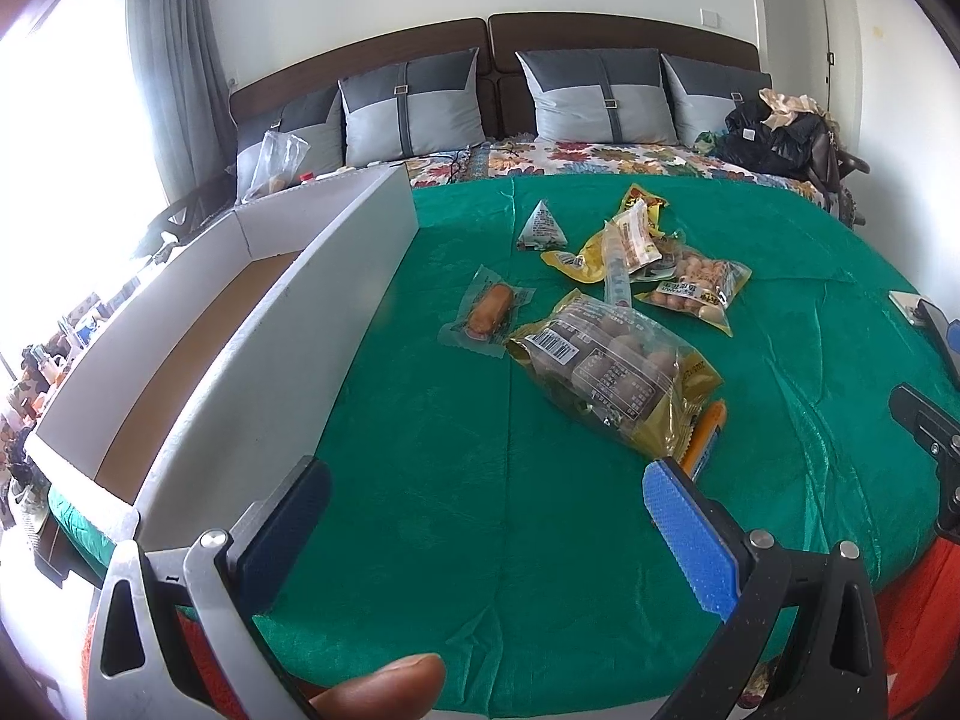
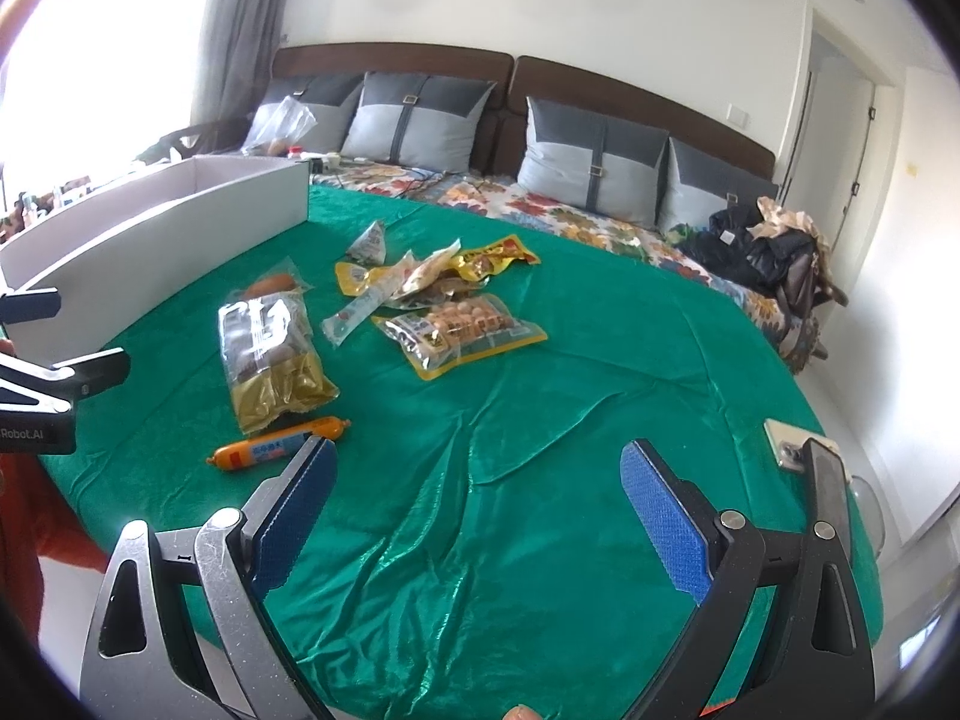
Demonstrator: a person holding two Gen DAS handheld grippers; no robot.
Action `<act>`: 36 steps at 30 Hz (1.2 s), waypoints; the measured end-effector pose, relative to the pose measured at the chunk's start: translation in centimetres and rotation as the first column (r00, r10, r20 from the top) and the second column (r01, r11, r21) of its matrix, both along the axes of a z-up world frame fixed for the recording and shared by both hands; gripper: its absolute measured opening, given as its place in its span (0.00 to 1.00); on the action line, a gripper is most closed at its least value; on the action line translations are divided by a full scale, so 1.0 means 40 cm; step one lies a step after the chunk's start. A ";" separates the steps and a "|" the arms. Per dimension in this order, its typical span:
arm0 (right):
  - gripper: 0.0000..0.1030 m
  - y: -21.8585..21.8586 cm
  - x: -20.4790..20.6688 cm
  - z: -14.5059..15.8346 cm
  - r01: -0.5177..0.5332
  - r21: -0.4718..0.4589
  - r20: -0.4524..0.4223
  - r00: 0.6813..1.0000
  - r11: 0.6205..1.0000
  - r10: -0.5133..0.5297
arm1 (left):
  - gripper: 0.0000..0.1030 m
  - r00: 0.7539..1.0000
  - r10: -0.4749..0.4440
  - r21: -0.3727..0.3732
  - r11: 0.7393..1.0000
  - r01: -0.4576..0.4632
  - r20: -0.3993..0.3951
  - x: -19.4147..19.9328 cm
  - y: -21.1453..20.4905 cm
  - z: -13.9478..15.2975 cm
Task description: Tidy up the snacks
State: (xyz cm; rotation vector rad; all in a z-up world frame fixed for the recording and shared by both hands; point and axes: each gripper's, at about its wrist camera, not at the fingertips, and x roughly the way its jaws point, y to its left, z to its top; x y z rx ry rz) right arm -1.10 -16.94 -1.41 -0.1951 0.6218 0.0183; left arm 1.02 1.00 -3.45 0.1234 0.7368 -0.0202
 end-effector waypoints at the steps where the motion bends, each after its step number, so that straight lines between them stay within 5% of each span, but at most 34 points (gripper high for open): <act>1: 0.94 -0.001 0.001 -0.001 0.001 0.001 0.000 1.000 1.000 -0.001 | 1.00 1.000 0.000 0.001 1.000 0.000 0.000 -0.001 0.000 0.000; 36: 0.94 0.001 0.000 -0.002 -0.007 -0.009 0.007 1.000 1.000 0.007 | 1.00 1.000 0.003 -0.008 1.000 -0.003 -0.003 -0.002 0.005 -0.008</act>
